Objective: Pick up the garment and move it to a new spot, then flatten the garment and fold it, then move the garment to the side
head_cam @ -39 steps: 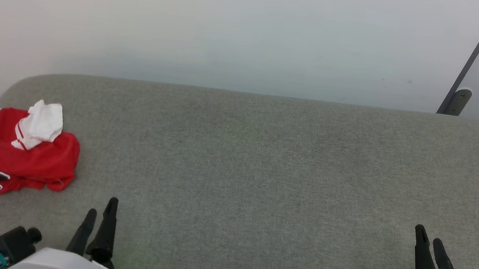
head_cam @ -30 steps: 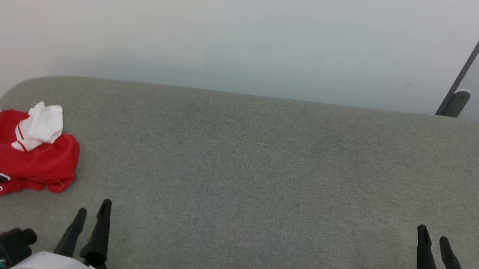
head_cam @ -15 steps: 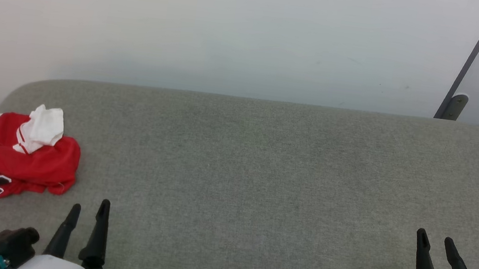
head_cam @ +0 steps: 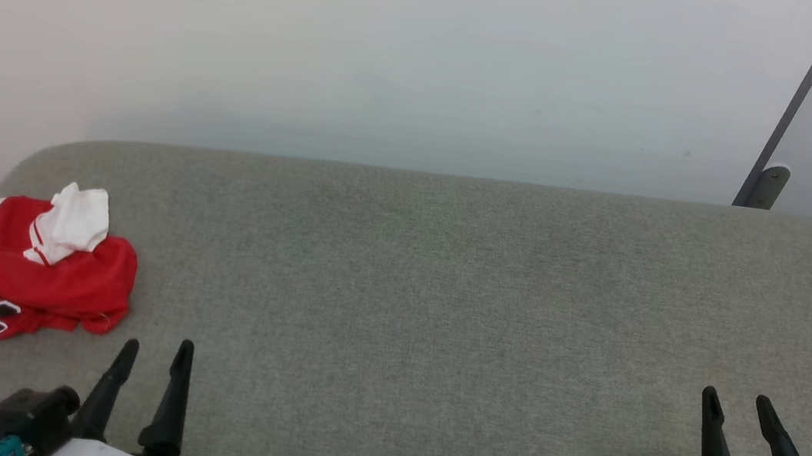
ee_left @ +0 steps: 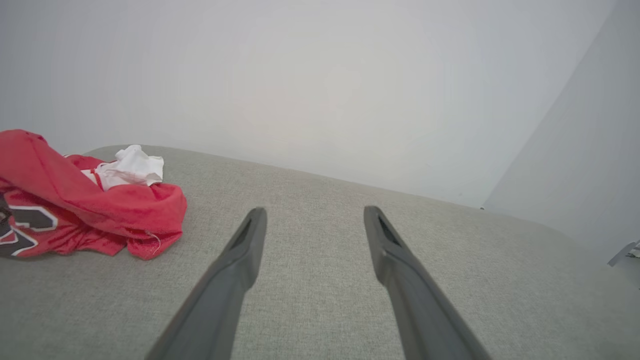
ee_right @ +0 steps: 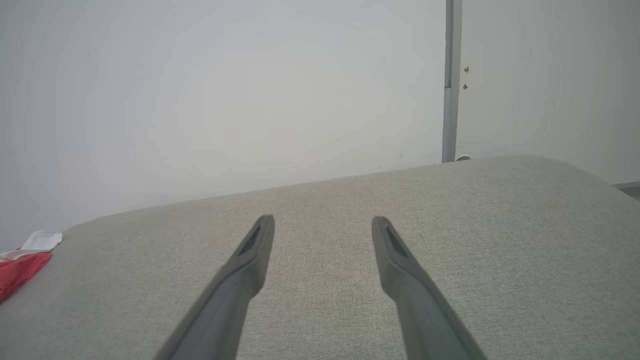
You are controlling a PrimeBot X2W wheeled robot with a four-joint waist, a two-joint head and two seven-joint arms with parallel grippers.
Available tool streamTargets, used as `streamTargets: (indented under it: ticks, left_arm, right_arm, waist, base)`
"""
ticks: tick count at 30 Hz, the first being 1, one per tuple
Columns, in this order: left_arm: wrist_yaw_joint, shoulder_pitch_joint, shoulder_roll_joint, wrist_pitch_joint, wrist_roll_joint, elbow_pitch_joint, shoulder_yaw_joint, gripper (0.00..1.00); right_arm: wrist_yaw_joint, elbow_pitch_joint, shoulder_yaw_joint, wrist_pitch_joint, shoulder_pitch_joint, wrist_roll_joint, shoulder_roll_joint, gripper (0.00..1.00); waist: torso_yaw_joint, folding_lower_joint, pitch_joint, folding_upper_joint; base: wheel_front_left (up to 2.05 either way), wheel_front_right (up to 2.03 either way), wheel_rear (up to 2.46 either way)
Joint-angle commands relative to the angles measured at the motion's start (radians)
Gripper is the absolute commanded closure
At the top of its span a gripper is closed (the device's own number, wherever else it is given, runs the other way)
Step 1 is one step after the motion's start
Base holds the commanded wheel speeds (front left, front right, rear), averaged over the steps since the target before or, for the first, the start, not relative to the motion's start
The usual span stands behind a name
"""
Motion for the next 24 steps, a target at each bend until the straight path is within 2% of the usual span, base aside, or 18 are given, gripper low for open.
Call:
streamTargets:
  ticks: [1, 24]
  left_arm:
    - [-0.007, 0.003, 0.014, -0.01, 0.024, -0.012, -0.008, 0.0]
    - [-0.007, 0.014, 0.057, -0.056, 0.161, -0.03, -0.047, 0.0]
  right_arm:
    - [0.0, -0.009, 0.003, -0.011, 0.007, -0.032, -0.009, 0.0]
    - [0.0, -0.02, 0.014, -0.057, 0.018, -0.22, -0.019, 0.0]
  waist:
    - [0.0, 0.0, -0.002, -0.0001]
    - [-0.003, 0.0, -0.02, -0.0001]
  base:
    - [0.0, 0.0, 0.0]
    - [0.0, 0.0, 0.0]
